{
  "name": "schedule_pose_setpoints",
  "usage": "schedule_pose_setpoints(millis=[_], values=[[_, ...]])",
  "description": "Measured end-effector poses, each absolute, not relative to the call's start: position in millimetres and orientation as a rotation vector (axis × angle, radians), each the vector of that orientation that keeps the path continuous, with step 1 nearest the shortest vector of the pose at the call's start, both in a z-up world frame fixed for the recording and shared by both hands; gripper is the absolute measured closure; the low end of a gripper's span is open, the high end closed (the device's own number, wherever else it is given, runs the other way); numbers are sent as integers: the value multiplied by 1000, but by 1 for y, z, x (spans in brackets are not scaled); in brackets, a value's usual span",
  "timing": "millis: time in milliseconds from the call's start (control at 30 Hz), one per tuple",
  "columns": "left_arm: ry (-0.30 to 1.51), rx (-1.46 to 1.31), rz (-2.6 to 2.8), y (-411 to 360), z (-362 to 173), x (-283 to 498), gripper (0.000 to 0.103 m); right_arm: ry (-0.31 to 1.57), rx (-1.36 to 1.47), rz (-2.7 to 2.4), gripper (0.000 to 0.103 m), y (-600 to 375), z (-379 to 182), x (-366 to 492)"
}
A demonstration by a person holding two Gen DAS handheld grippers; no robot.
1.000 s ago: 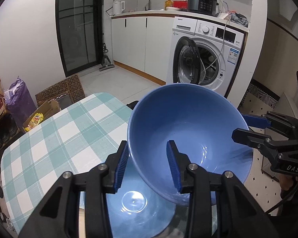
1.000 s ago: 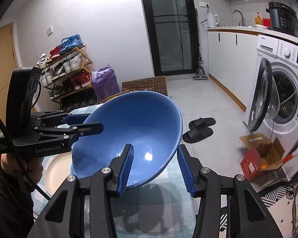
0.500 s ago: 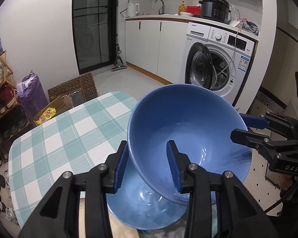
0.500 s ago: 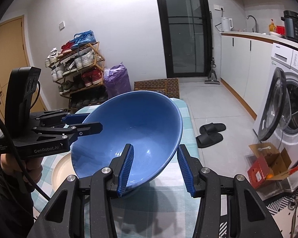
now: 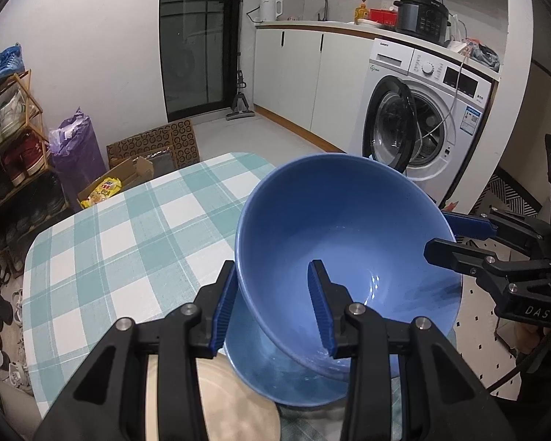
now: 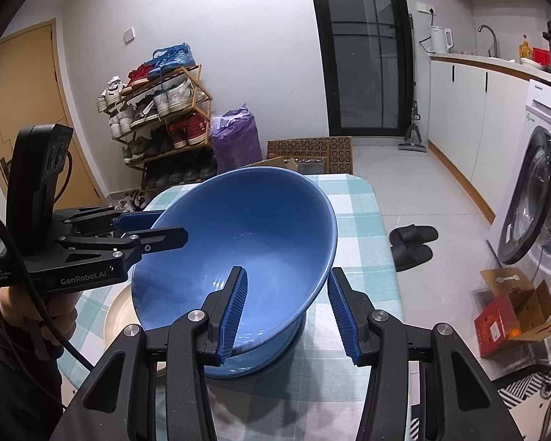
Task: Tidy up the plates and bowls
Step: 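Lower the held bowl onto the stacked blue bowls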
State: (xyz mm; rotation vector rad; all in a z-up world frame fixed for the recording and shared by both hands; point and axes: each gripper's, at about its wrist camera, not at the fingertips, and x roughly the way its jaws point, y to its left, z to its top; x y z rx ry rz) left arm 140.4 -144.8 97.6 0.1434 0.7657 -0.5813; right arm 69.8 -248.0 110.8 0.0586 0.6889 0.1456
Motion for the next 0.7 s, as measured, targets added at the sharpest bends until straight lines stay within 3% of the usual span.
schedule_pose_setpoints(millis=[700], values=[[837, 124, -534, -128, 68, 147, 65, 751, 55, 190, 56, -230, 82, 92]])
